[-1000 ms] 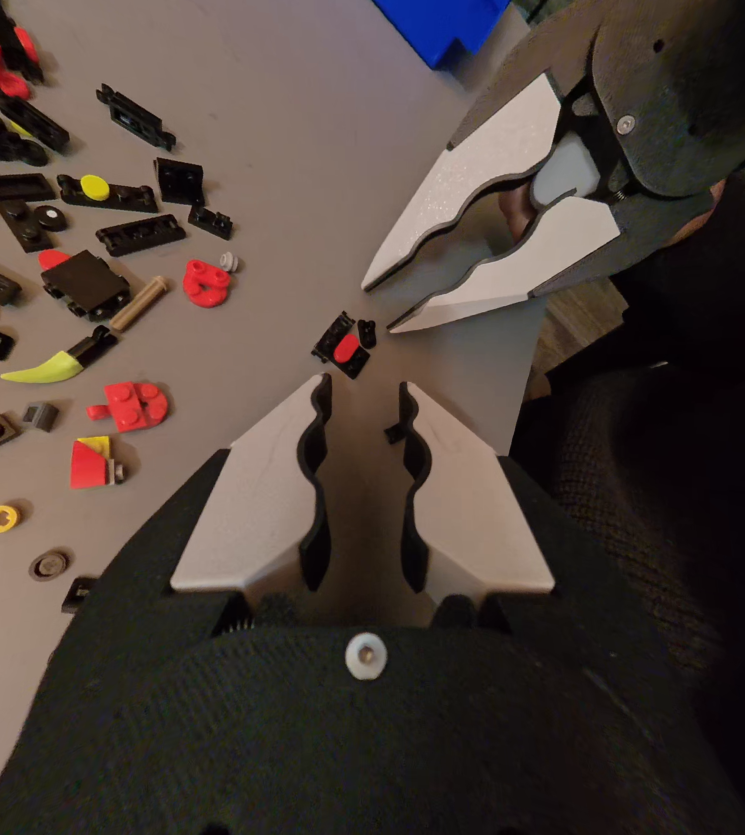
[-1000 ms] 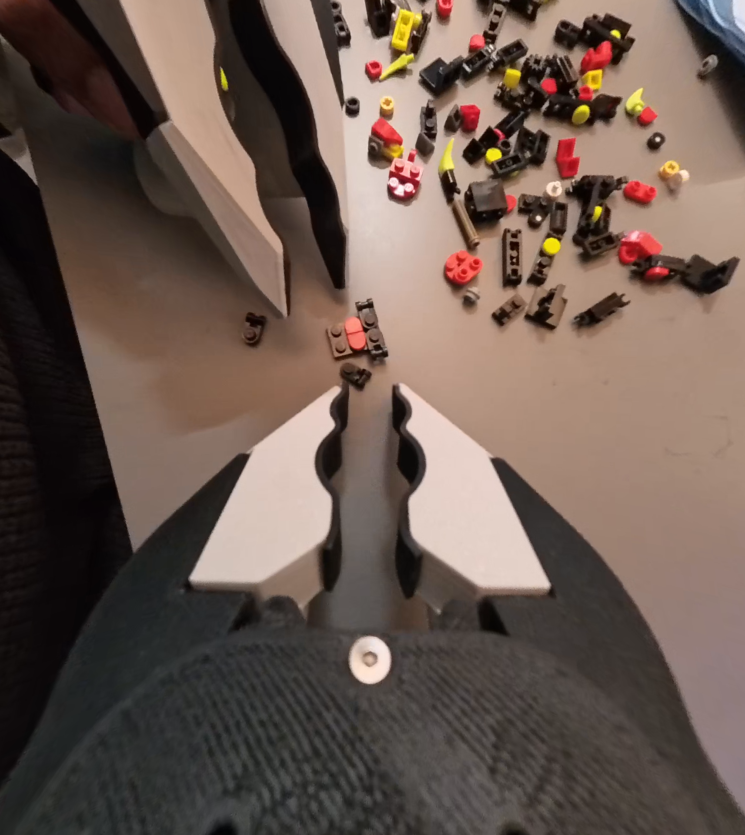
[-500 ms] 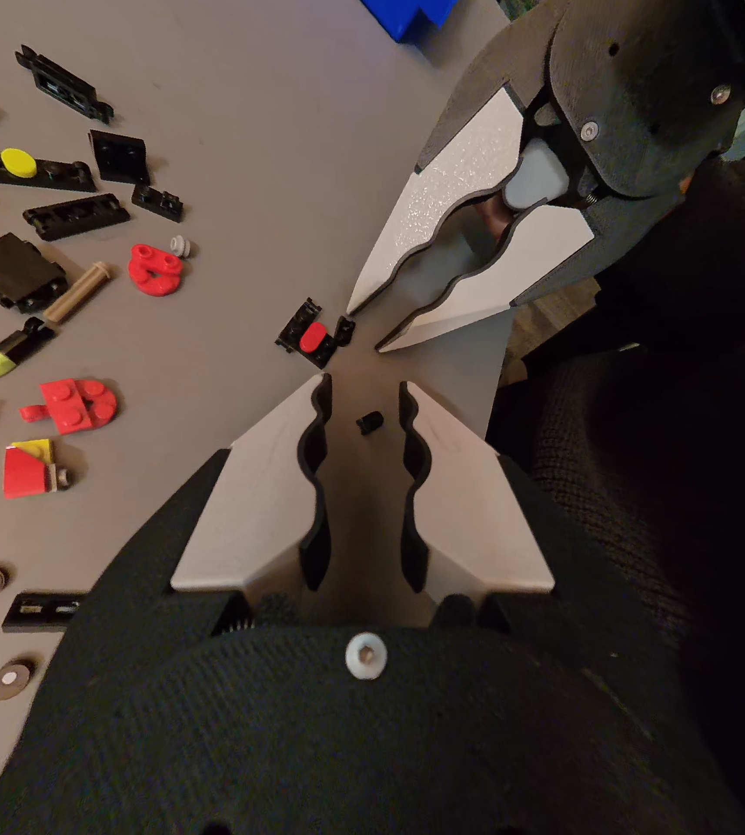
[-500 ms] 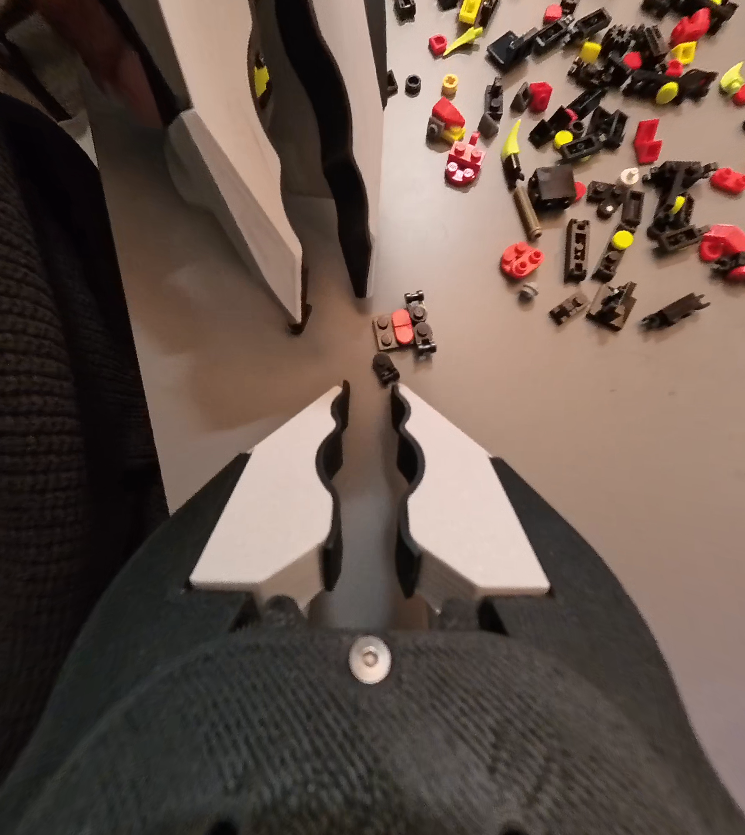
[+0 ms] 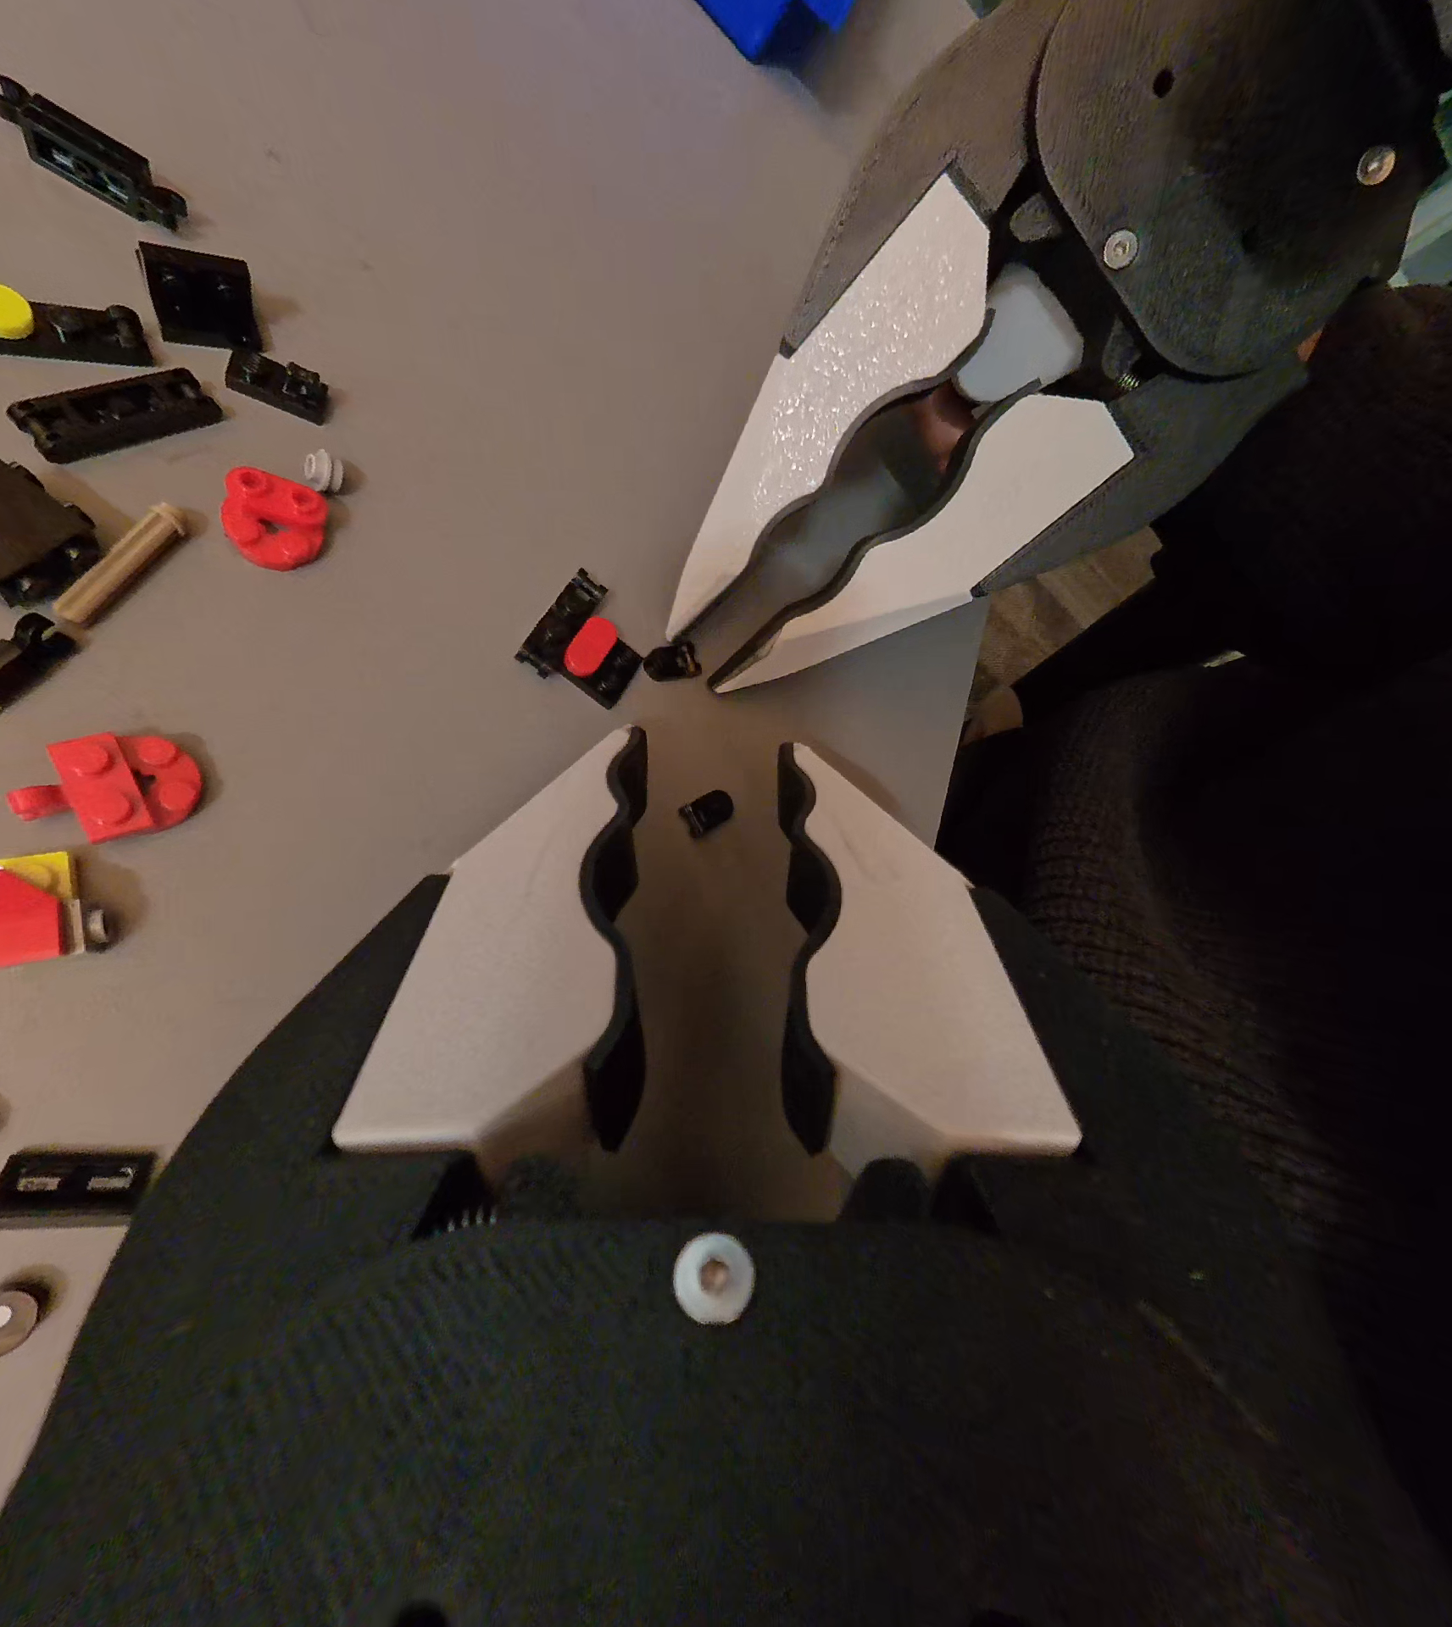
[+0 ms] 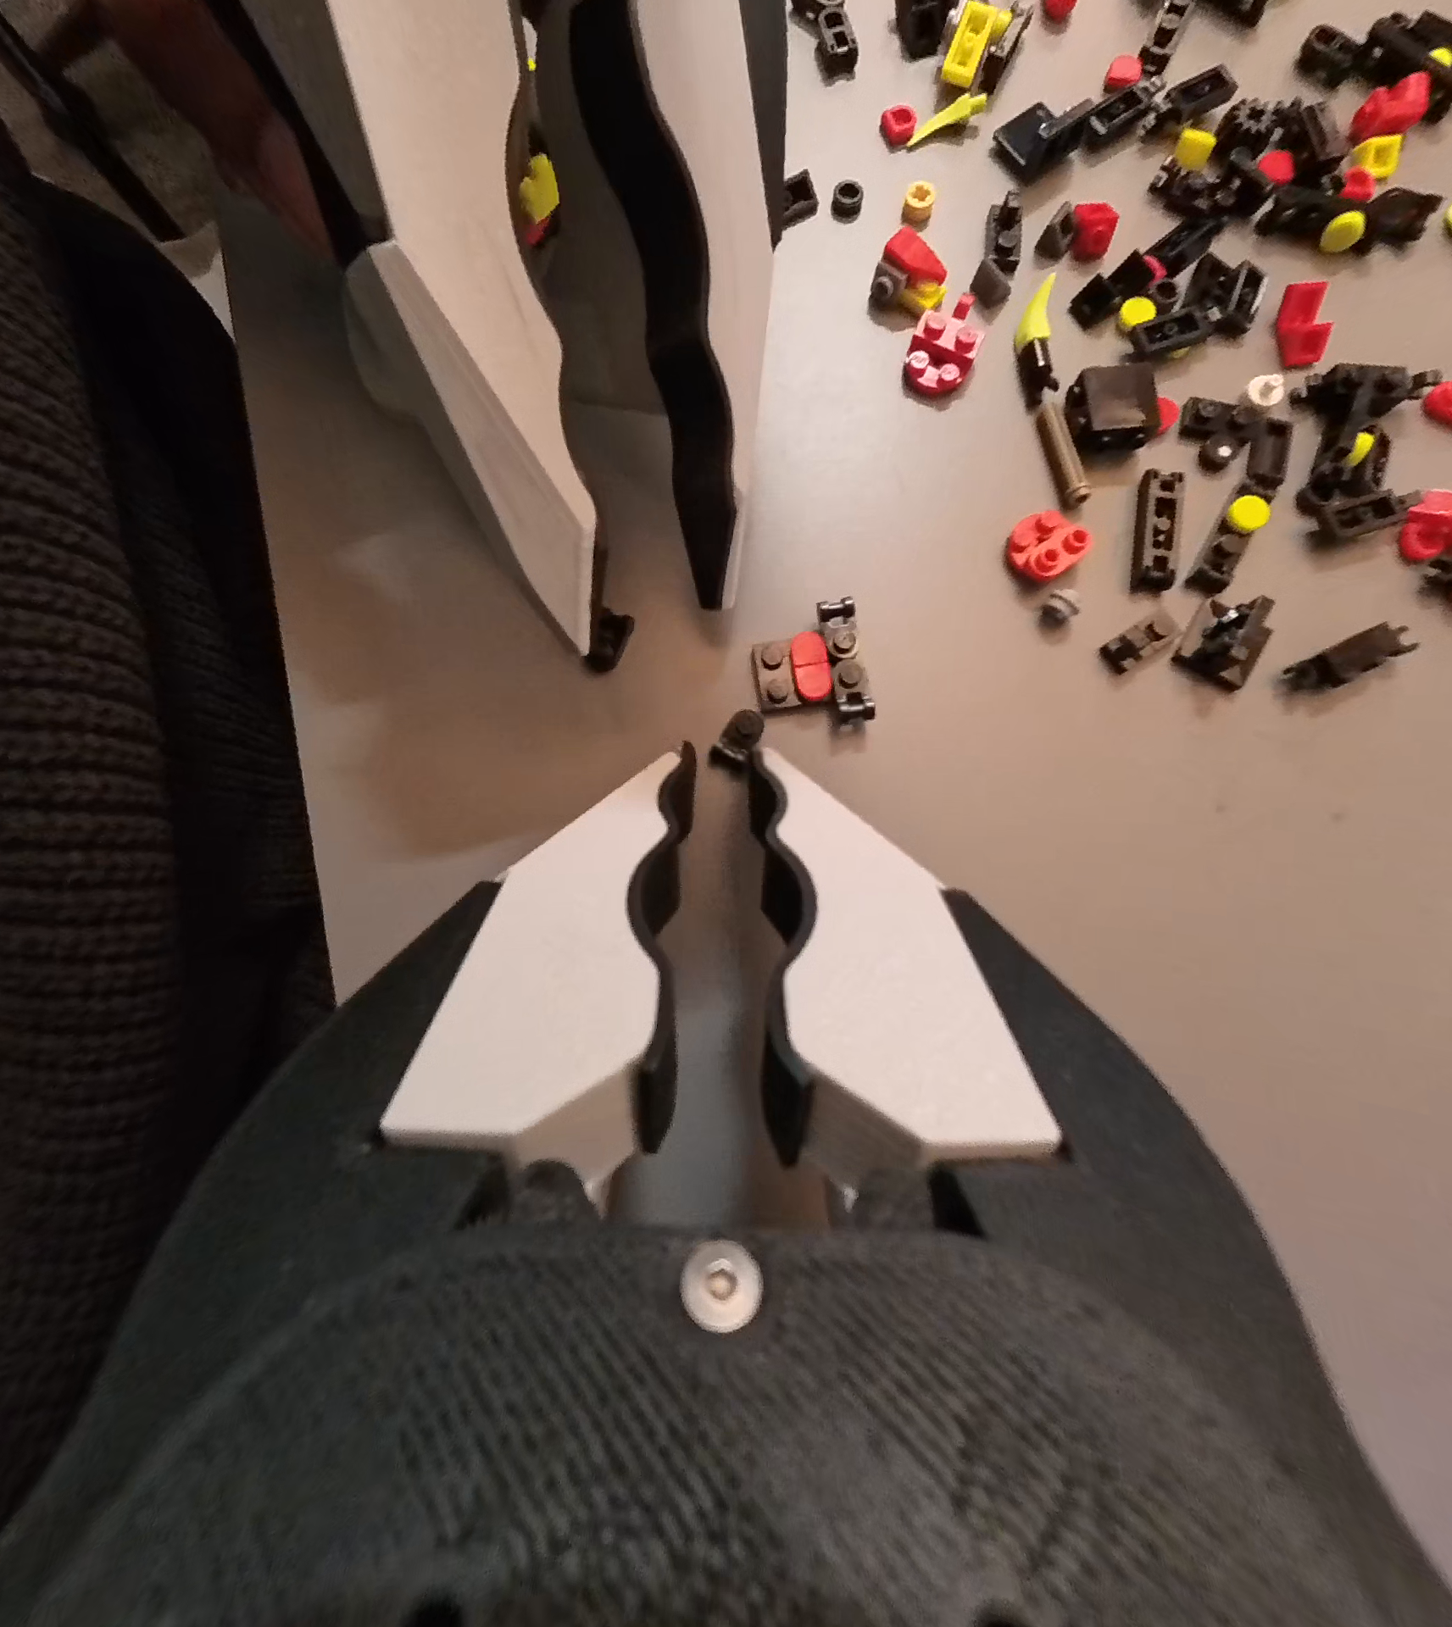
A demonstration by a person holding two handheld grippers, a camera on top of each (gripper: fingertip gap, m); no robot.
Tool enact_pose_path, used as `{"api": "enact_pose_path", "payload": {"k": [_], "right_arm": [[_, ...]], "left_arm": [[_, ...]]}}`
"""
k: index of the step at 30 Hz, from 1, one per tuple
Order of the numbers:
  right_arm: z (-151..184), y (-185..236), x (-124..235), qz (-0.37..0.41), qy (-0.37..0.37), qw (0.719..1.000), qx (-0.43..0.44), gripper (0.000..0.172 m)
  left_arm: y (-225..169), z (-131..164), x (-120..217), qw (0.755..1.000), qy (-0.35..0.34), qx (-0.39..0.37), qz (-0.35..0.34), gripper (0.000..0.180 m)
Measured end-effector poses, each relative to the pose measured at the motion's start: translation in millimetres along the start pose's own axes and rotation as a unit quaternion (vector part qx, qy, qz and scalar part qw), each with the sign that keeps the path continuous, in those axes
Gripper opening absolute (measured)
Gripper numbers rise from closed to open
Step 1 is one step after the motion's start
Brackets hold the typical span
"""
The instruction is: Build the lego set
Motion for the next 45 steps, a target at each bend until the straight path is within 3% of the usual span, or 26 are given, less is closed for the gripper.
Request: {"api": "enact_pose_path", "payload": {"k": [4, 10, 16, 20, 45], "right_arm": [[-1, -2, 0, 0.009, 0.003, 1.0, -0.009, 0.003], [0, -4, 0, 0.001, -0.004, 0.999, -0.039, 0.017], [-3, -5, -2, -0.022, -0.013, 0.995, -0.096, 0.018], [-4, -7, -3, 0.007, -0.008, 0.994, -0.109, 0.011], [4, -8, 6, 0.039, 0.012, 0.998, -0.055, 0.008]], "left_arm": [[1, 0, 0, 1.0, -0.001, 0.002, 0.0, 0.028], [0, 0, -1, 1.0, 0.001, 0.003, 0.003, 0.027], [0, 0, 0, 1.0, 0.0, 0.003, 0.004, 0.027], [1, 0, 0, 1.0, -0.002, 0.006, 0.002, 0.028], [3, -1, 2, 1.0, -0.015, 0.003, -0.014, 0.031]]}}
Point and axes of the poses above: each gripper's, where its closed fingertips meet, x back along the fingers, z out of its underside, y = z × x across the jaws, the point moved 10 cm from there along x, back along the fingers, and after that the axes turned 1 degree about x, right-handed, at the moved point
